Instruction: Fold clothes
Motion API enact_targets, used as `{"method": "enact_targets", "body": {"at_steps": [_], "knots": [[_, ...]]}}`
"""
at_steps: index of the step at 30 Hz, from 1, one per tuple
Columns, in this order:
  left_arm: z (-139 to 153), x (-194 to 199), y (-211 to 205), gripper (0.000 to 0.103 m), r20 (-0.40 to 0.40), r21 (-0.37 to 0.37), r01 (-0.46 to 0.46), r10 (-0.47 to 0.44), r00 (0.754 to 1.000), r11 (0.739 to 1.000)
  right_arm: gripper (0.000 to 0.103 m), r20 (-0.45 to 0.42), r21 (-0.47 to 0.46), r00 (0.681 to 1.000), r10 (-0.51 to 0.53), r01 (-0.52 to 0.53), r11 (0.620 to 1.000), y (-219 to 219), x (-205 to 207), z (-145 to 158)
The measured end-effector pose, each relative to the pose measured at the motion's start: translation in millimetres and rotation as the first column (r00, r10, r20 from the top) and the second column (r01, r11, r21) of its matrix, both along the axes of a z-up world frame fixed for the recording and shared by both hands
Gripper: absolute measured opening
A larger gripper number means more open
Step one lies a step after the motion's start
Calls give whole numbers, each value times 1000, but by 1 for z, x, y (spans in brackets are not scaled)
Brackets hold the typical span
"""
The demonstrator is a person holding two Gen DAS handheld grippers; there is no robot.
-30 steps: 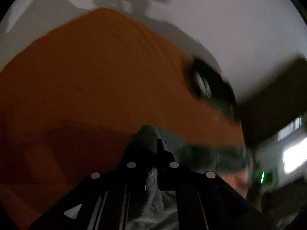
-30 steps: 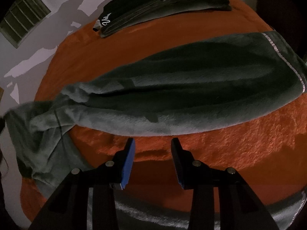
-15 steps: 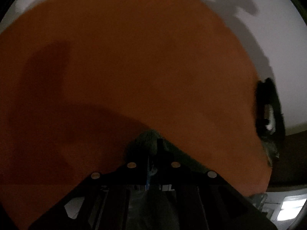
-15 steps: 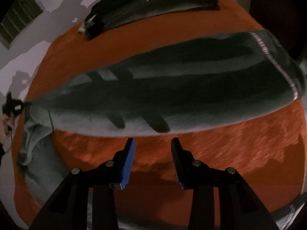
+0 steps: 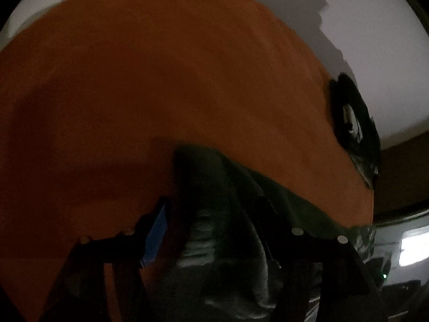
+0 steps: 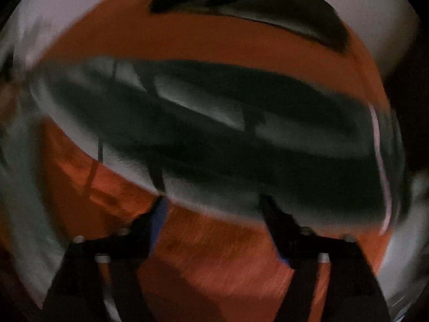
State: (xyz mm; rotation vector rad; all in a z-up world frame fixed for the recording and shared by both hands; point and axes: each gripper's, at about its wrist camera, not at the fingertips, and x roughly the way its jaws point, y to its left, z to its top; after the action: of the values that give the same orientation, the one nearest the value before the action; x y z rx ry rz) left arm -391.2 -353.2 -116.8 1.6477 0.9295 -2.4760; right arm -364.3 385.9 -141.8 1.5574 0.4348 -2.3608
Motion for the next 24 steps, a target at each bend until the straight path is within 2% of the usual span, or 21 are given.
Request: {"method": "enact_targets", "body": {"at_steps": [1,2,3,4,5,6,8,9,11,12,13,14,15,17,18,19,20,21,22,24], "knots": [[-4,-3,3,66,-2,2,-6,6,1000,1000,0,-39,4,999,-14,14,1000,-4,-12,11],[-8,-7,6,64,-3,4,-12,12,1000,1000,0,-77,7,997,-28,29,1000,-8,-25,21],[-11,-10,9,31,-3,0,-18,18,1000,1000,0,-131,-20,990,-57,54,998,-9,-37,39],[-12,-14,13,7,13,-41,-23,24,1000,999,0,-192,-78,975,-108,95,992,-4,-50,64],[-13,-25,14,7,23,-66,-30,31,999,997,0,-236,-122,958,-162,136,983,1,-65,88],[-5,-29,17,7,-6,-104,-51,51,999,993,0,-259,-151,945,-201,166,975,5,-80,107],[11,-38,23,7,-61,-172,-94,84,995,981,0,-254,-166,939,-233,195,967,9,-113,131],[13,-37,18,7,-63,-171,-98,88,994,980,0,-235,-175,944,-230,191,966,9,-126,139],[16,-34,9,7,-67,-169,-106,95,993,980,5,-98,-258,989,-114,85,962,-6,-125,134],[17,-33,4,7,-70,-167,-110,99,993,980,28,-26,-302,999,-22,13,953,-16,-115,126],[19,-32,-1,7,-72,-166,-113,103,992,980,49,39,-329,995,92,-74,941,-29,-98,111],[21,-31,-6,7,-74,-165,-117,106,992,979,88,83,-335,978,192,-154,929,-43,-81,97],[22,-30,-10,7,-76,-164,-121,110,991,979,96,102,-282,955,279,-241,929,-60,-63,78],[26,-28,-20,8,-80,-162,-129,117,990,978,95,151,-99,885,440,-429,898,-99,-28,31],[27,-27,-25,8,-82,-157,-136,124,989,978,87,156,13,875,459,-467,884,-110,-20,13],[23,-25,-31,8,-83,-130,-161,151,985,978,77,165,101,882,442,-461,882,-118,-20,-3],[23,-24,-35,8,-97,-120,-184,173,980,976,41,177,133,898,402,-427,895,-120,-29,-12],[24,-23,-38,8,-110,-111,-203,191,975,973,11,175,138,917,358,-383,914,-118,-40,-12],[28,-24,-36,7,-129,-117,-201,186,974,973,11,141,121,938,317,-334,935,-115,-53,-3],[36,-27,-27,7,-160,-159,-176,150,976,972,11,-24,68,967,255,-253,965,-103,-75,42]]}}
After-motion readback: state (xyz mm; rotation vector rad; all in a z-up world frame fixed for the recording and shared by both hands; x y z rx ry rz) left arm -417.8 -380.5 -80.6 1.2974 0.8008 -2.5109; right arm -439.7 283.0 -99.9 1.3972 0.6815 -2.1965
